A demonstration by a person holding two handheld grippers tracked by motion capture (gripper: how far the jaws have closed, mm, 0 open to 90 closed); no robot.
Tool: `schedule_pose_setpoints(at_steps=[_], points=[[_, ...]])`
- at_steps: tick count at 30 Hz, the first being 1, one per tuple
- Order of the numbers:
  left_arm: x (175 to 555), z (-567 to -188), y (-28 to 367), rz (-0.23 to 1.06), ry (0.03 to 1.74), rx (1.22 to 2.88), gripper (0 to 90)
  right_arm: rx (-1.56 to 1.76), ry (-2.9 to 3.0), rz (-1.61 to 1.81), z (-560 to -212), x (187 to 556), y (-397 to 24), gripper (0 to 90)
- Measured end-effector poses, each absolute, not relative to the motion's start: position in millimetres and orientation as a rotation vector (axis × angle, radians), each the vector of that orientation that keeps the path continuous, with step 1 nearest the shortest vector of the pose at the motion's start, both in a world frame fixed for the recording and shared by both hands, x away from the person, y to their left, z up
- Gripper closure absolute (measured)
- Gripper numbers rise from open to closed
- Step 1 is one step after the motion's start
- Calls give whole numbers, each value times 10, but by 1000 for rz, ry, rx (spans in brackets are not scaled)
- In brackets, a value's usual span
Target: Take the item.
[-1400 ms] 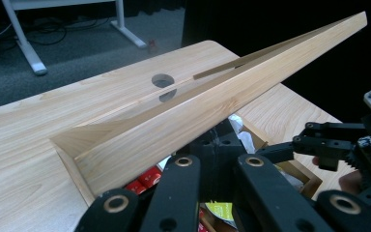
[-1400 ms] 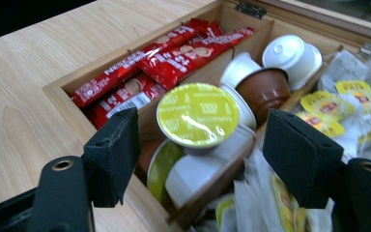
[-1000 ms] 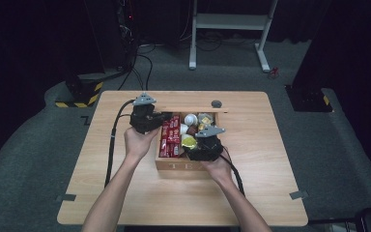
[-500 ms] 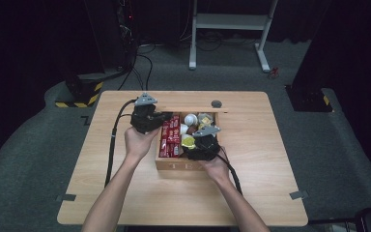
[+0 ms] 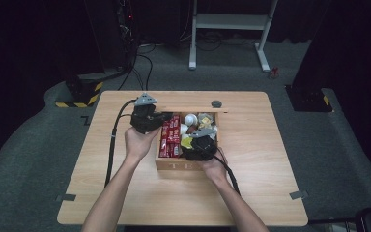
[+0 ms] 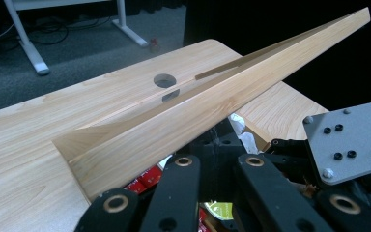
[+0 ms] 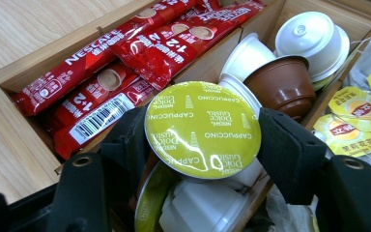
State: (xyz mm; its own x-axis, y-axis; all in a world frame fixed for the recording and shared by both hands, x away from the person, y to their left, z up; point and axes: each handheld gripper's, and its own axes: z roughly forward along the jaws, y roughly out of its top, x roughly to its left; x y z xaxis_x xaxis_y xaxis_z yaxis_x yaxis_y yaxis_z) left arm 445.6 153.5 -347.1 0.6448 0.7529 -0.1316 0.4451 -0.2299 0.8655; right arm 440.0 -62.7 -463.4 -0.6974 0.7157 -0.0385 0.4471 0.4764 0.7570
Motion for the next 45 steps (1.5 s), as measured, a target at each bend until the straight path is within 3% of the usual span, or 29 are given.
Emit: schedule_pose_setpoints(at_steps=[45], points=[[4438, -3492, 1547, 370, 945, 1868, 900, 978, 2288, 1239, -4332, 4248, -1012, 380]])
